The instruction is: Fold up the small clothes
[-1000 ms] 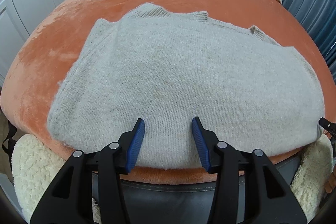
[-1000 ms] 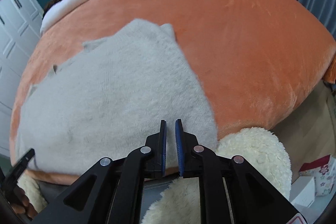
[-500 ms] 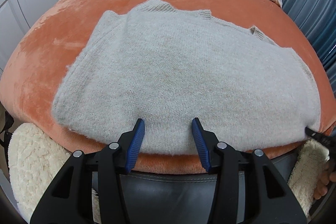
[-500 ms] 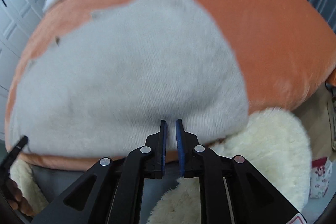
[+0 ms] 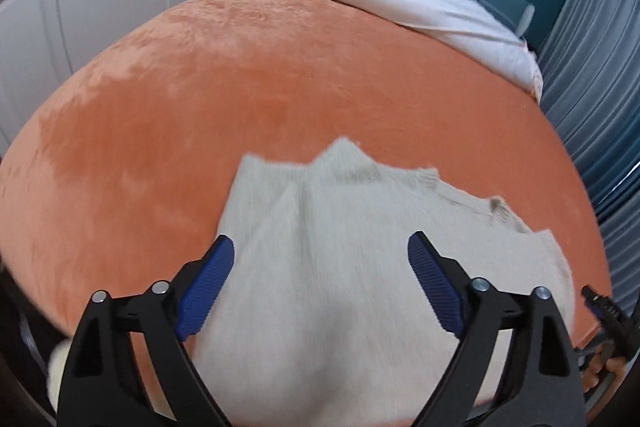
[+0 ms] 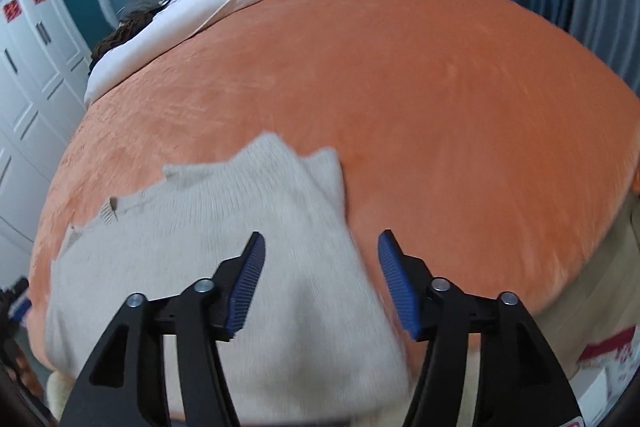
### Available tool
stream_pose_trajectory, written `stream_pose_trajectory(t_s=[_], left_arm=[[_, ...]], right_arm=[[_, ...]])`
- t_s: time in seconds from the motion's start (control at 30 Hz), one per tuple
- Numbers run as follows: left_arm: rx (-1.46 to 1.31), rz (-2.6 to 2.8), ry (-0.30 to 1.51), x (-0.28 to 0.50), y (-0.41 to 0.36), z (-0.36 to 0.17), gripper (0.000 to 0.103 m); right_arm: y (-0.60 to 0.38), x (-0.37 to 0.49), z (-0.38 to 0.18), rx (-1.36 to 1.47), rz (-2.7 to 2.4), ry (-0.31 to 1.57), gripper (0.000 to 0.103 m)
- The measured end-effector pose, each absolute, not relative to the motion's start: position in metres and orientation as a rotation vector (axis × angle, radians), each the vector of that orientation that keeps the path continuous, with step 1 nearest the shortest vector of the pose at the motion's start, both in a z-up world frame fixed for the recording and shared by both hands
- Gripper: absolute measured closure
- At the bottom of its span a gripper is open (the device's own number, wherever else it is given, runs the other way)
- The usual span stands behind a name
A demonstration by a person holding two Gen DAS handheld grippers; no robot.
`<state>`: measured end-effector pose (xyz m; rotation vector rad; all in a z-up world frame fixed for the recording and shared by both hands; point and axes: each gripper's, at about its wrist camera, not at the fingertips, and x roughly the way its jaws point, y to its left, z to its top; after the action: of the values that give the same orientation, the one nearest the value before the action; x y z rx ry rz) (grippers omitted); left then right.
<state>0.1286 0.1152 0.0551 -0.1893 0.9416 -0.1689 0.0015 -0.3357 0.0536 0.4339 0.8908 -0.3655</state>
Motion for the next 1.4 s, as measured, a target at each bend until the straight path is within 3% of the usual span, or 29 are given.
stream_pose_trajectory(t_s=[0.2, 0.27, 0.33, 0.37, 0.4, 0.43, 0.47, 0.63, 0.73, 1.03, 1.17, 1.23, 1.4], left_arm=[[-0.221, -0.133, 1.090, 0.200, 0.110, 0.009, 0.016], [-0.262, -0.145, 1.104, 0.205, 0.109, 0.000, 0.021], [-0.252, -0.167, 1.100, 0.209, 0.104, -0.004, 0.055], [-0.234, -0.166, 1.095, 0.210, 0.102, -0.004, 0.063], [-0.232, -0.174, 1.079, 0.209, 0.102, -0.003, 0.085], [-0.267, -0.211, 1.073, 0.208, 0.104, -0.001, 0.093], [-0.291, -0.208, 1.057, 0.206, 0.108, 0.003, 0.094], [-0.403, -0.315, 0.864, 0.155, 0.135, 0.059, 0.095], [-0.457, -0.443, 0.770, 0.095, 0.157, 0.092, 0.095], [-0.392, -0.579, 0.912, -0.062, 0.231, 0.114, 0.095], [-0.437, -0.545, 0.833, -0.039, 0.229, 0.137, 0.095], [-0.413, -0.526, 0.798, -0.005, 0.212, 0.142, 0.102], [-0.415, -0.397, 0.798, 0.111, 0.179, 0.120, 0.102]], right_arm=[[-0.343, 0.066, 0.035, 0.404, -0.333, 0.951, 0.036], [-0.345, 0.081, 0.025, 0.420, -0.328, 0.971, 0.035], [-0.348, 0.094, 0.014, 0.435, -0.340, 0.995, 0.035], [-0.349, 0.098, 0.009, 0.437, -0.344, 1.007, 0.041], [-0.349, 0.101, 0.006, 0.437, -0.338, 1.014, 0.068], [-0.349, 0.103, 0.006, 0.441, -0.319, 1.017, 0.086], [-0.348, 0.103, 0.009, 0.450, -0.307, 1.013, 0.094], [-0.335, 0.038, 0.083, 0.526, -0.145, 0.703, 0.095], [-0.321, -0.033, 0.126, 0.508, 0.060, 0.620, 0.095], [-0.299, -0.196, 0.165, 0.318, 0.324, 0.937, 0.096], [-0.305, -0.187, 0.194, 0.335, 0.284, 0.770, 0.096], [-0.313, -0.154, 0.196, 0.323, 0.239, 0.671, 0.096], [-0.360, -0.034, 0.138, 0.463, 0.011, 0.626, 0.095]])
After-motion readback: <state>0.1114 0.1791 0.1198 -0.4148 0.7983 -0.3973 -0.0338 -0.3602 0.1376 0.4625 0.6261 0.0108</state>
